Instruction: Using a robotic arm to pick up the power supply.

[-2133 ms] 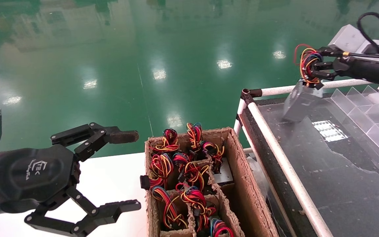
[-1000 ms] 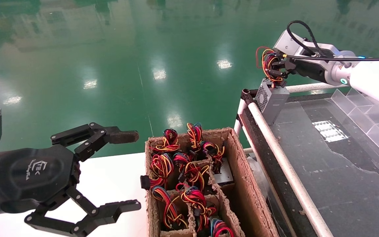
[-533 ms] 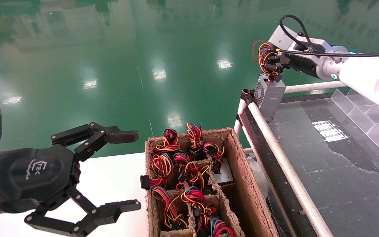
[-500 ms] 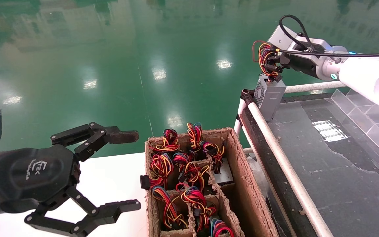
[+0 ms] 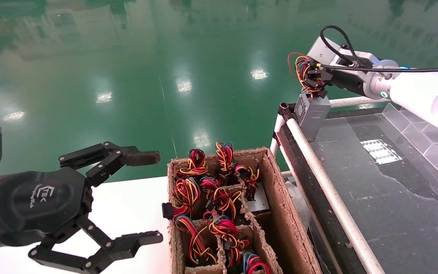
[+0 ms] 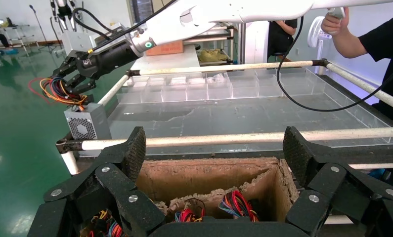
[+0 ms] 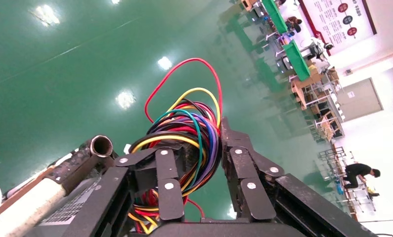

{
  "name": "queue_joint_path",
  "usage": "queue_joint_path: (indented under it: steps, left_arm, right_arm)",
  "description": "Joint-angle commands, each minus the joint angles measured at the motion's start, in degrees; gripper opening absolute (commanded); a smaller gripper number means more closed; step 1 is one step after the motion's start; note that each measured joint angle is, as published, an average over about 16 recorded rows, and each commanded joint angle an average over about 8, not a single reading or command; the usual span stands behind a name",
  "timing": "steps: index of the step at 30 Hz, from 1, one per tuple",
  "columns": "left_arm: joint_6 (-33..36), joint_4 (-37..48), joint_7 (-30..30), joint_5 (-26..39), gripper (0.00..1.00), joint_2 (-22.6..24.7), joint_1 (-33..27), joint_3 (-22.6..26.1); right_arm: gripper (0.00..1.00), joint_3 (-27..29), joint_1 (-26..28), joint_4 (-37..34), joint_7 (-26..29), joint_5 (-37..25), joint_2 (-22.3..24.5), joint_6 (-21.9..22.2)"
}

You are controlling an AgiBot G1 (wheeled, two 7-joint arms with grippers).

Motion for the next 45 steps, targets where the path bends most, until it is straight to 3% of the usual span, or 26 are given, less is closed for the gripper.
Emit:
queue_joint_path:
  steps: [1,18,29,38,45]
  left_arm:
    - [0.0,0.0,0.0,0.0,1.0,0.0,0.0,0.0]
    - [0.0,0.0,0.0,0.0,1.0,0.0,0.0,0.0]
    - [0.0,0.0,0.0,0.0,1.0,0.0,0.0,0.0]
    - [0.0,0.0,0.0,0.0,1.0,0.0,0.0,0.0]
    - [0.0,0.0,0.0,0.0,1.0,0.0,0.0,0.0]
  right_arm:
    - [1.0,0.0,0.0,0.0,0.1,0.0,0.0,-0.2]
    - [1.0,-0.5,0.7,-0.4,0.9,-0.6,1.9,-2.3]
    - [1.0,-0.9,1.6,-0.5,2.1,-1.2,3.4,-6.2]
    - [1.0,1.8,4.3,0.0,5.3,2.5,7.4,-12.9]
    - [1.0,6.2,6.1,-1.2,12.4,8.9,11.4,-21.2]
